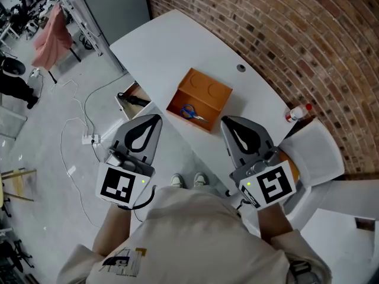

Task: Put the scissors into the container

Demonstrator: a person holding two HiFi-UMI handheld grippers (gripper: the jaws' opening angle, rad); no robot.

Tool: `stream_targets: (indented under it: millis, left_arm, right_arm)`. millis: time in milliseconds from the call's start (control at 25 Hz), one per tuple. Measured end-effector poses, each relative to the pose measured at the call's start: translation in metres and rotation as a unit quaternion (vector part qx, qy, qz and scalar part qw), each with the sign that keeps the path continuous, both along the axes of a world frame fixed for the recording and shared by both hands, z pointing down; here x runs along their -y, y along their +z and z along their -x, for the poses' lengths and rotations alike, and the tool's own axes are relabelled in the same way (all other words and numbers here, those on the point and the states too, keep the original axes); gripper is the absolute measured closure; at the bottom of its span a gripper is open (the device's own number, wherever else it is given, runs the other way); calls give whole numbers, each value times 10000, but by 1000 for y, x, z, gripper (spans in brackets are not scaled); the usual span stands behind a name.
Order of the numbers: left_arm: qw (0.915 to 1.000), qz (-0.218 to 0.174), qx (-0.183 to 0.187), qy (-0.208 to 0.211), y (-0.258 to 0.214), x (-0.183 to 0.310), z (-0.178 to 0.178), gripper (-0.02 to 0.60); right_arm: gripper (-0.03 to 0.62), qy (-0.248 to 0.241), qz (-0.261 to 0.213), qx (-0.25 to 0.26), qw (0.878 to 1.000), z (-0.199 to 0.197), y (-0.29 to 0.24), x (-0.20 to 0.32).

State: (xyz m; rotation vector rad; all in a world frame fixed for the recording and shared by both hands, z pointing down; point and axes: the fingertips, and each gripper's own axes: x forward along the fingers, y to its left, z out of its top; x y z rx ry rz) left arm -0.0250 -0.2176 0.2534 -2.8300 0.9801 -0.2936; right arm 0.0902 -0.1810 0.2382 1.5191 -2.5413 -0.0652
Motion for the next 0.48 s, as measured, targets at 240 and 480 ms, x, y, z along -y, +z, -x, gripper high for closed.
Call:
stream_targets:
  millis: [240, 480]
  left_arm:
    - [9998, 71, 164, 87, 6, -4, -5, 574]
    - [9998, 74, 192, 83, 8, -7, -13, 574]
  right_arm:
    - [586, 42, 129, -48, 9999, -6, 11, 0]
    - [586, 73, 184, -82, 9998, -17, 17, -1]
